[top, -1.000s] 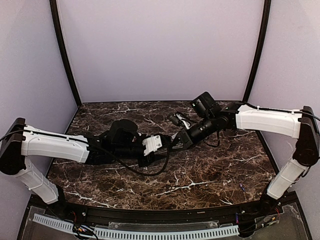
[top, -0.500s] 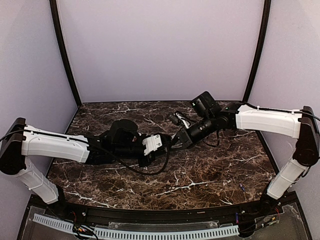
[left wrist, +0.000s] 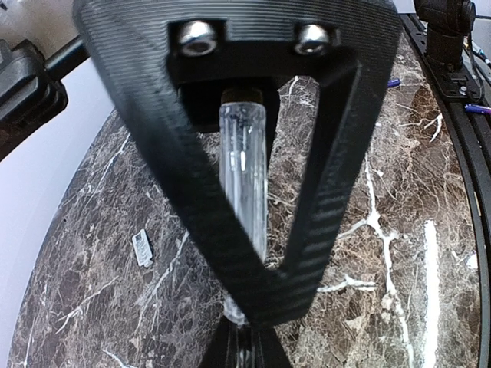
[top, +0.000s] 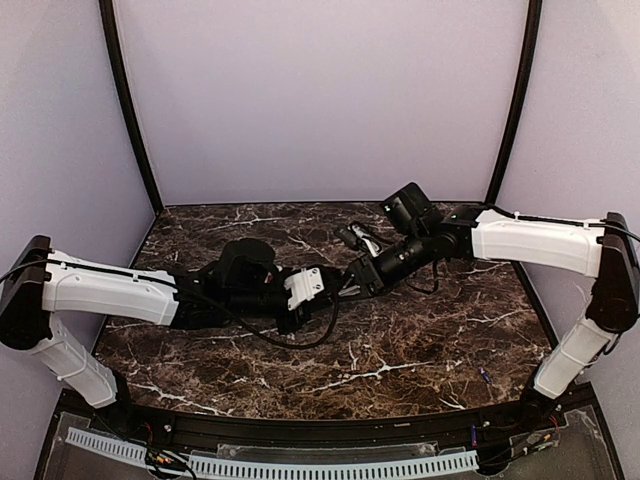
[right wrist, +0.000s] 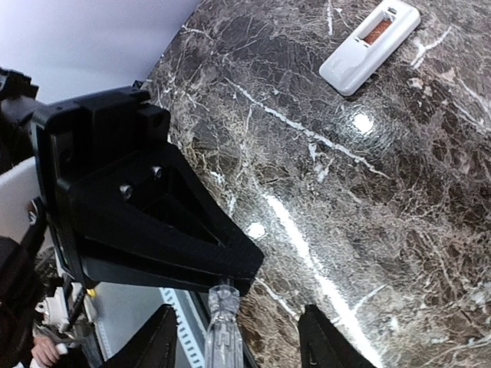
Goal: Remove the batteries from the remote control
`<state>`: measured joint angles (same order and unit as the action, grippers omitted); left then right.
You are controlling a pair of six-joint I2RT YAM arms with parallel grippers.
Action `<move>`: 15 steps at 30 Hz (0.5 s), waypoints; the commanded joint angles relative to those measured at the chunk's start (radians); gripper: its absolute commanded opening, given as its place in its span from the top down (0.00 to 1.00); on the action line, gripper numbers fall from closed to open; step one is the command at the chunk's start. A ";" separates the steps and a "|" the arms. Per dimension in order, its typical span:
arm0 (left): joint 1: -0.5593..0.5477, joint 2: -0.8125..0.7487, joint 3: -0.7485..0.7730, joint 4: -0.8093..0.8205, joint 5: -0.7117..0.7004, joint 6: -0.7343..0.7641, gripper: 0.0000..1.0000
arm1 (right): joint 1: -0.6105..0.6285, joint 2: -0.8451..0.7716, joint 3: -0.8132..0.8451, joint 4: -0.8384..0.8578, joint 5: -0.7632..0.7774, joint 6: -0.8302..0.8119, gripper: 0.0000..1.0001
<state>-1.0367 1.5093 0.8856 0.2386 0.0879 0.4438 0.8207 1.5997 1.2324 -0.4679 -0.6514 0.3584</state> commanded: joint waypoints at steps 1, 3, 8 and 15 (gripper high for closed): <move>-0.002 -0.061 -0.017 0.008 -0.020 -0.037 1.00 | 0.008 -0.041 0.031 -0.021 0.080 -0.024 0.40; -0.002 -0.076 -0.030 0.007 -0.033 -0.050 1.00 | 0.006 -0.052 0.045 -0.033 0.103 -0.032 0.31; -0.002 -0.101 -0.051 -0.024 -0.069 -0.086 1.00 | -0.001 -0.069 0.078 -0.049 0.163 -0.048 0.21; -0.001 -0.133 -0.040 -0.136 -0.223 -0.216 1.00 | -0.018 -0.122 0.096 -0.078 0.313 -0.085 0.18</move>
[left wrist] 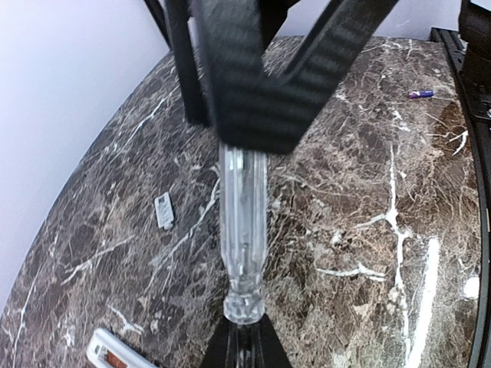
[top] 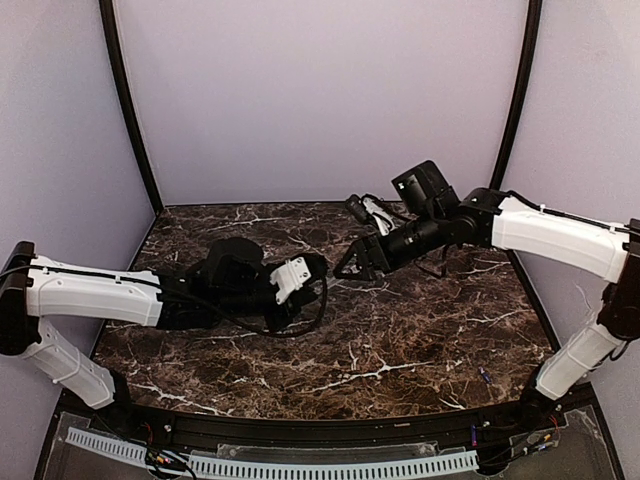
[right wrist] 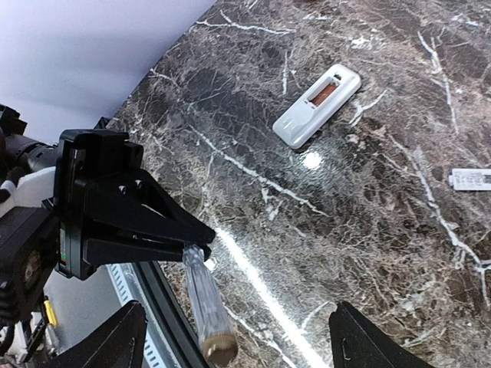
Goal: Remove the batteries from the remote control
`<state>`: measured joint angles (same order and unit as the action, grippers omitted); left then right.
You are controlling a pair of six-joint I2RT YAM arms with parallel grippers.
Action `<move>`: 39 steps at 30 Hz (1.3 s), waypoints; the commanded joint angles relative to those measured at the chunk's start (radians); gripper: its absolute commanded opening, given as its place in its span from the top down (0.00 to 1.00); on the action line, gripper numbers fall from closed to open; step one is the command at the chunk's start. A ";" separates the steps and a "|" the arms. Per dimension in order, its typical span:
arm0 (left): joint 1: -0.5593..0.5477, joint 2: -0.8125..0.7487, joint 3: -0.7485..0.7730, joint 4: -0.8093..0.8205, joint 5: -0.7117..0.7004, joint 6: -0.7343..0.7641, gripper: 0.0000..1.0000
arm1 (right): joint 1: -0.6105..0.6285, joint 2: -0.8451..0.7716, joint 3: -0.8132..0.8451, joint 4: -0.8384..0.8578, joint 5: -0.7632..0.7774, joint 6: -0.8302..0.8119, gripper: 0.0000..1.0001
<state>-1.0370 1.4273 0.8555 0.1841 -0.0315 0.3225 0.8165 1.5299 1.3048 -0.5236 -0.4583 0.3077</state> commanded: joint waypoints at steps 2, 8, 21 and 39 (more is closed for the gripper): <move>0.001 -0.067 -0.016 -0.106 -0.153 -0.141 1.00 | -0.026 -0.072 0.017 -0.024 0.147 -0.039 0.18; 0.041 -0.105 -0.032 -0.175 -0.267 -0.300 1.00 | -0.058 -0.099 0.000 -0.017 0.174 -0.038 0.18; 0.259 -0.089 0.006 -0.460 -0.383 -0.712 1.00 | -0.065 -0.066 -0.008 0.002 0.155 -0.014 0.20; 0.359 0.147 0.078 -0.606 -0.282 -1.004 1.00 | -0.065 -0.062 -0.030 0.011 0.154 -0.004 0.21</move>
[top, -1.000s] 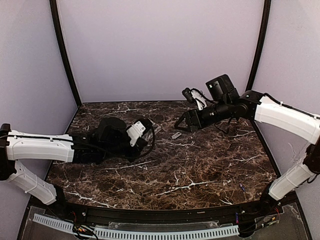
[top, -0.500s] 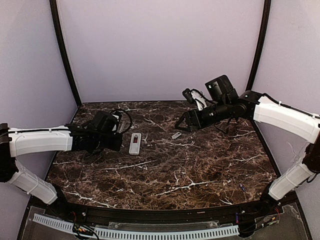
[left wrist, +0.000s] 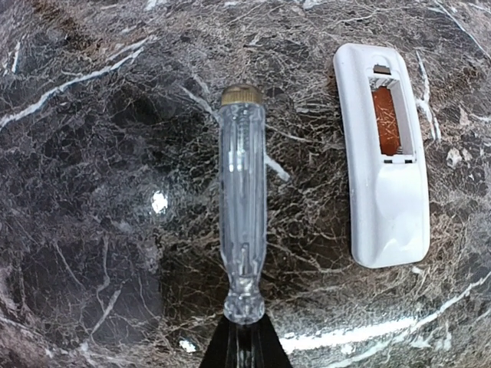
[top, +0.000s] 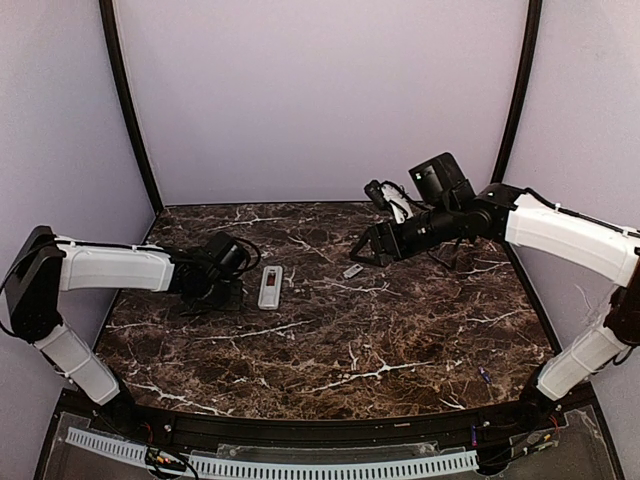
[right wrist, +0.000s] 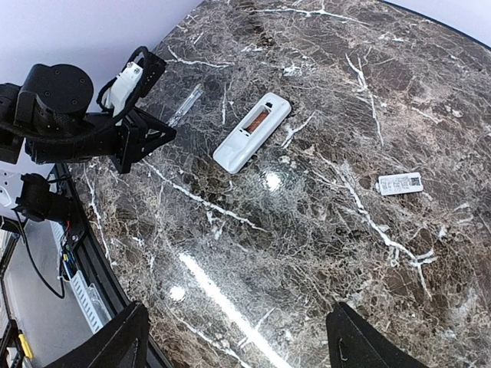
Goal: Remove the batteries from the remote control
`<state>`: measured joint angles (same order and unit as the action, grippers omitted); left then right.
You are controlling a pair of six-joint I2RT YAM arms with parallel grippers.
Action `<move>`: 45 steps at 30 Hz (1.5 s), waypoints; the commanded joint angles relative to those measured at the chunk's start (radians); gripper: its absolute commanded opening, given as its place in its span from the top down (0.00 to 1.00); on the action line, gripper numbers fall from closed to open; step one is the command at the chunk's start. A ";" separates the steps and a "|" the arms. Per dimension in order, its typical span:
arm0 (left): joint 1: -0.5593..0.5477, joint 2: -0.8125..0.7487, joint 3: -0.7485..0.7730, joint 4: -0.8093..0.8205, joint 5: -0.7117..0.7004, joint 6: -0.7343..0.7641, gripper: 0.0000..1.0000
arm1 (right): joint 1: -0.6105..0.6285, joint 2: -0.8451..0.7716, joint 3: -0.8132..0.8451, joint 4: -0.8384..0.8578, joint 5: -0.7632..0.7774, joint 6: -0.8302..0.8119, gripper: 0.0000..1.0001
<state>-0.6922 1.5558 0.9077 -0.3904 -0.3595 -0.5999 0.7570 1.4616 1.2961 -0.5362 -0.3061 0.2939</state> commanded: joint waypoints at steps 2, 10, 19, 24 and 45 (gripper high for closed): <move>0.014 0.036 0.032 -0.038 0.061 -0.113 1.00 | -0.005 0.008 -0.026 0.026 0.001 0.010 0.21; 0.015 0.092 0.038 -0.067 0.093 -0.227 1.00 | -0.005 0.009 -0.032 0.038 -0.011 0.011 0.22; 0.014 0.144 0.028 -0.052 0.126 -0.278 1.00 | -0.006 0.004 -0.042 0.044 -0.011 0.012 0.21; 0.013 0.161 0.023 -0.041 0.142 -0.296 0.99 | -0.005 0.001 -0.046 0.051 -0.010 0.013 0.21; 0.011 0.128 0.016 -0.019 0.140 -0.269 0.52 | -0.005 -0.011 -0.051 0.060 -0.012 0.009 0.20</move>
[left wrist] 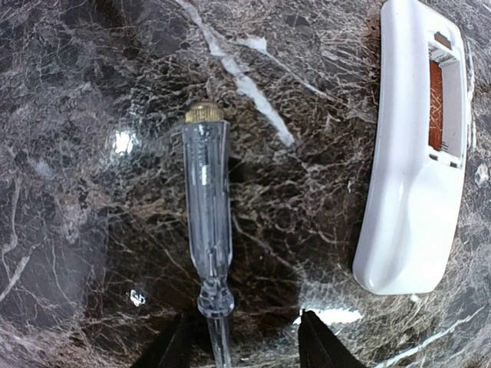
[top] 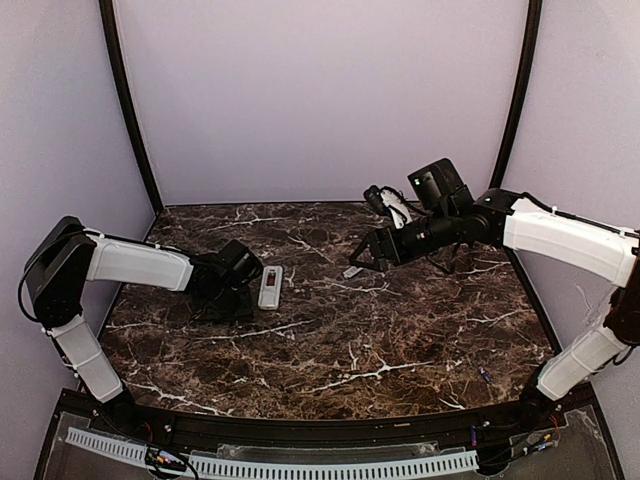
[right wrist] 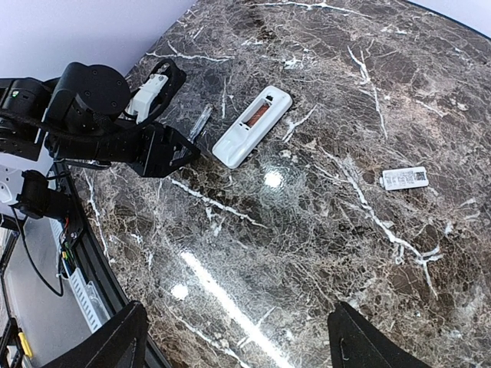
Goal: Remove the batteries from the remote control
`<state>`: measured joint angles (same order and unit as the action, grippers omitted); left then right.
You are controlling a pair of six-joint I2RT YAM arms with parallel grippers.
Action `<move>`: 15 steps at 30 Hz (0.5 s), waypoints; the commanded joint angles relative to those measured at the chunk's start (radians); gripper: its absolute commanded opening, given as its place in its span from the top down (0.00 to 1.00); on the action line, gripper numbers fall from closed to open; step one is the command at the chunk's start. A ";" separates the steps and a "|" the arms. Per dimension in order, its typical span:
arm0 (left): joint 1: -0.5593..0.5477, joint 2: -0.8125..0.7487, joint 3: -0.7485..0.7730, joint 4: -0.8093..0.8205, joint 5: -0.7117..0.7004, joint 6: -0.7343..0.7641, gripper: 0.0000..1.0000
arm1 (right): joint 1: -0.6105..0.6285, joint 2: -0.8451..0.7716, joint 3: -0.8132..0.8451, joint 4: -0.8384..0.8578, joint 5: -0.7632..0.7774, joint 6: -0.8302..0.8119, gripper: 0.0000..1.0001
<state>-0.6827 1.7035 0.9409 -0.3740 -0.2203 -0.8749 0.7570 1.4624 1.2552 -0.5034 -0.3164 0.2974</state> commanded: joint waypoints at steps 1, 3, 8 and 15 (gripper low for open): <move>0.002 -0.023 -0.014 -0.041 -0.005 0.009 0.51 | -0.005 -0.012 -0.010 0.026 -0.001 0.005 0.19; 0.002 -0.035 -0.010 -0.048 -0.015 0.023 0.50 | -0.005 -0.013 -0.011 0.027 0.000 0.005 0.19; 0.003 -0.097 -0.007 -0.064 -0.064 0.057 0.41 | -0.005 -0.018 -0.009 0.027 0.001 0.002 0.19; 0.002 -0.194 -0.004 -0.102 -0.177 0.120 0.17 | -0.006 -0.021 -0.001 0.036 0.009 0.008 0.17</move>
<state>-0.6827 1.5814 0.9405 -0.4191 -0.3031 -0.8013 0.7570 1.4624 1.2552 -0.5003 -0.3161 0.2970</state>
